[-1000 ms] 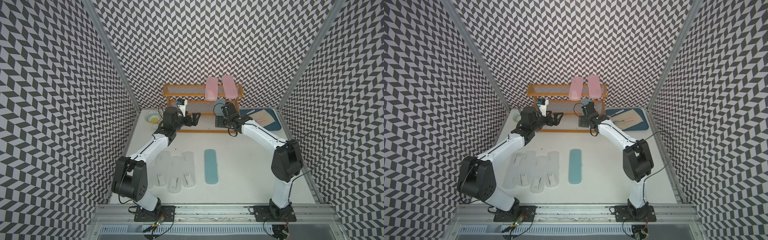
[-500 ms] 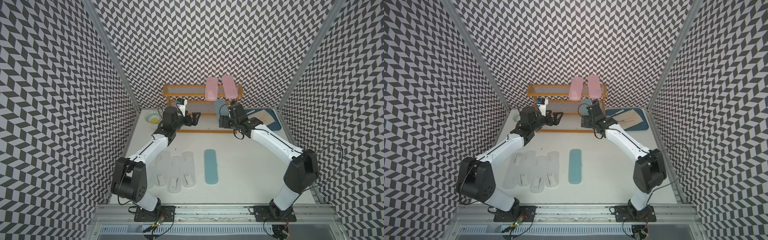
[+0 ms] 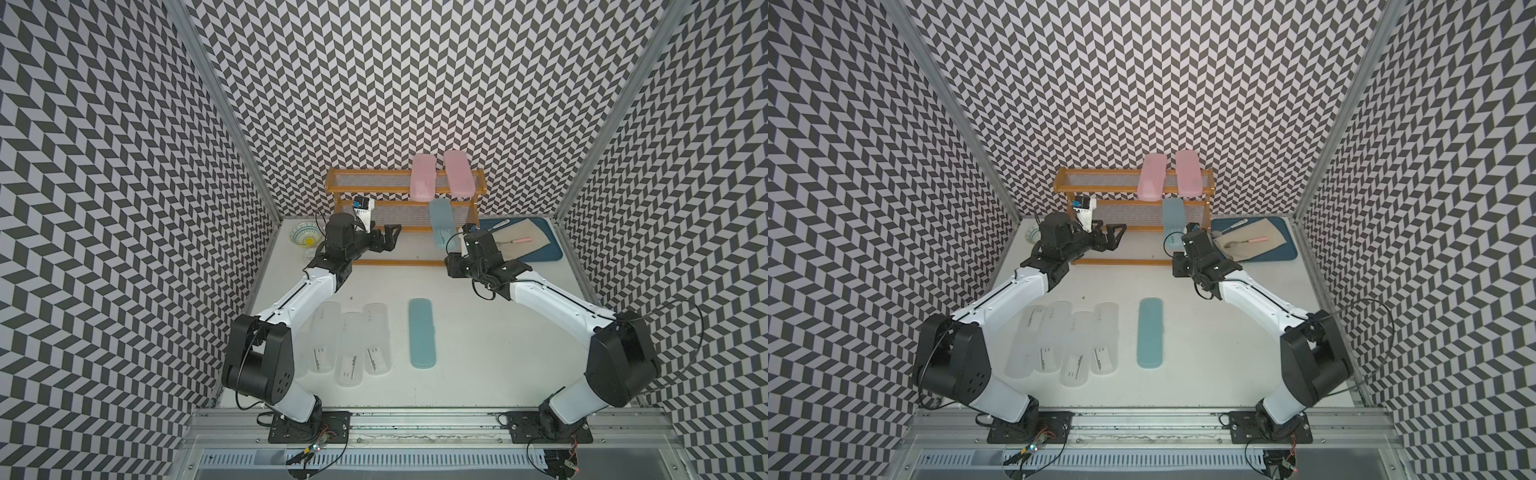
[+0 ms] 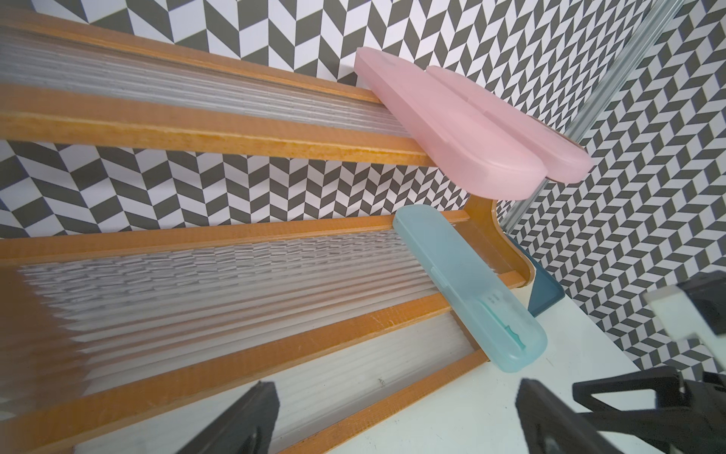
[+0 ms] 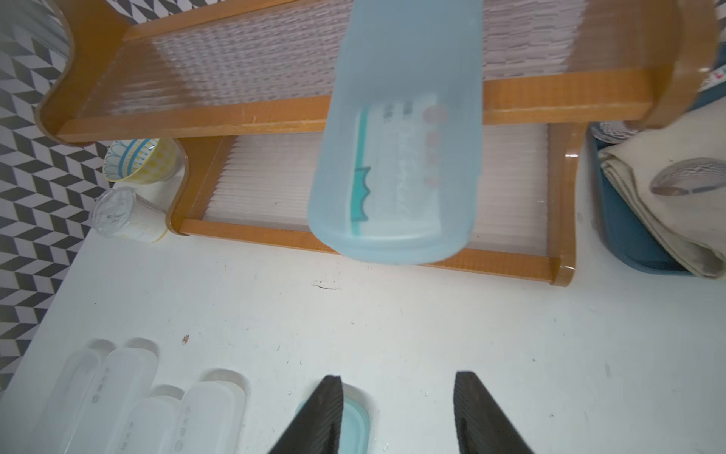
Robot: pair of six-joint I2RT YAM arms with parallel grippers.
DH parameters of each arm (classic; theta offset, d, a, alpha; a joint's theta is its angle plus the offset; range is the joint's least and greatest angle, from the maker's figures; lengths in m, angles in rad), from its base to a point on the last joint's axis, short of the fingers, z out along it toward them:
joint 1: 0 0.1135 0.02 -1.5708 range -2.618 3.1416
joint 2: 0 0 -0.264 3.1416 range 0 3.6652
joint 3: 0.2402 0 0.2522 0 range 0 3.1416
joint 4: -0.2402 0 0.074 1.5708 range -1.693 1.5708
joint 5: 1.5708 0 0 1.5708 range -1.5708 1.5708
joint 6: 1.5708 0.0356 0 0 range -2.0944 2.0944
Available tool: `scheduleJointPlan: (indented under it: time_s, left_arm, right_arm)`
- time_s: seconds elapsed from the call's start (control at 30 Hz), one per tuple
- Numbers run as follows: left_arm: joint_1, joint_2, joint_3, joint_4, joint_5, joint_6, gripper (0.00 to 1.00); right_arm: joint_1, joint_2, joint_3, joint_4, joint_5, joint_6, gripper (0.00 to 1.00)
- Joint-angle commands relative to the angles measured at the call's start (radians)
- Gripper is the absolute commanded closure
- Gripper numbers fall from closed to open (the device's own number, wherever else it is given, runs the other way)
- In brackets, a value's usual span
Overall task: Place the pencil cases on the shelf according to color
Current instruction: Place the pencil case on the shelf.
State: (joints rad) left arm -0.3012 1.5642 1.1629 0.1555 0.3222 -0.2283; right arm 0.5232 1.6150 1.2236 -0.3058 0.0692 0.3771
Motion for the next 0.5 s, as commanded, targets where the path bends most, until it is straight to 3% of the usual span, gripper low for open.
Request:
scheduleJointPlan:
  time_s: [0.0, 0.47]
  left_arm:
    - [-0.006, -0.018, 0.002, 0.009, -0.004, 0.012, 0.01]
    - [-0.006, -0.016, 0.004, 0.007, -0.005, 0.015, 0.01]
  right_arm:
    - [0.002, 0.077, 0.084, 0.050, -0.015, -0.006, 0.53]
    - [0.001, 0.188, 0.229, 0.043, -0.017, -0.060, 0.52]
